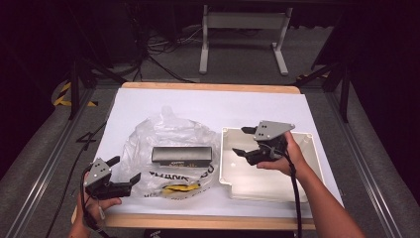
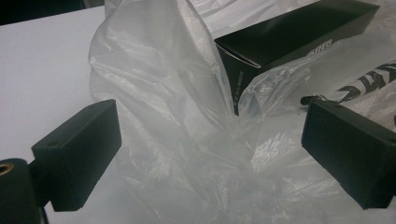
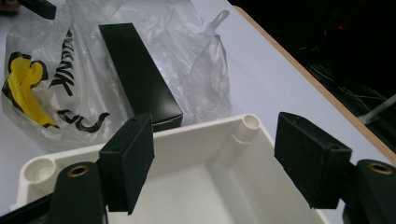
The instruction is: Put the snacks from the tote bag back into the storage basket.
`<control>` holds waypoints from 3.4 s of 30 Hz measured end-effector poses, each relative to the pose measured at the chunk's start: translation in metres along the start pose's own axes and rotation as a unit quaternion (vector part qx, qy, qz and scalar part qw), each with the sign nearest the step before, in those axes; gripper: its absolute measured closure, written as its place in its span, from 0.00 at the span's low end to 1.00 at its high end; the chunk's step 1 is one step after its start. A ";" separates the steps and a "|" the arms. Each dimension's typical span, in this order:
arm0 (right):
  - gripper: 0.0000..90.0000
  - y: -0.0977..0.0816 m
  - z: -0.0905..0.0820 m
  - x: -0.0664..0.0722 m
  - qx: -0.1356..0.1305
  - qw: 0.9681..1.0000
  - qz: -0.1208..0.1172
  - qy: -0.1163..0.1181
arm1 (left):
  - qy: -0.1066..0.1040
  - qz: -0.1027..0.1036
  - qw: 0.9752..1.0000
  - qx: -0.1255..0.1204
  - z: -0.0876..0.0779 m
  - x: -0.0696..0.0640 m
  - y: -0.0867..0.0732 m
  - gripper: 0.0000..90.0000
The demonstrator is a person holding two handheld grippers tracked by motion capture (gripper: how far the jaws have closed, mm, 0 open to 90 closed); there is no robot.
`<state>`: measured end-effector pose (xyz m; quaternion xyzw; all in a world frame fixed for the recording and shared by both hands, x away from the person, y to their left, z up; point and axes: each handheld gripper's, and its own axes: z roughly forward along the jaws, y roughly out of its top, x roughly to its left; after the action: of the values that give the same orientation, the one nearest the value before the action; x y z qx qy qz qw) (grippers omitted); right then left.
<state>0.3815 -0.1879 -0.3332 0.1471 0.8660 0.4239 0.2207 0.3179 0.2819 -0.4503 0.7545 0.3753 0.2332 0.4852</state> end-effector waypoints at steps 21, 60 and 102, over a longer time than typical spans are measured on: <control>0.38 0.044 0.080 0.004 0.080 0.989 -0.067 0.104 | 0.004 -0.006 1.000 -0.001 -0.007 -0.001 -0.003 0.06; 0.47 0.050 0.158 0.024 0.240 0.947 -0.109 0.184 | -0.008 -0.001 1.000 0.002 -0.006 -0.002 -0.003 0.07; 0.48 0.082 0.108 0.021 0.146 0.969 -0.130 0.154 | -0.006 -0.004 1.000 -0.009 -0.009 -0.001 -0.002 0.06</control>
<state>0.4238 -0.0575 -0.3322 -0.0029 0.9538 0.2782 0.1138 0.3104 0.2866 -0.4481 0.7500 0.3733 0.2305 0.4950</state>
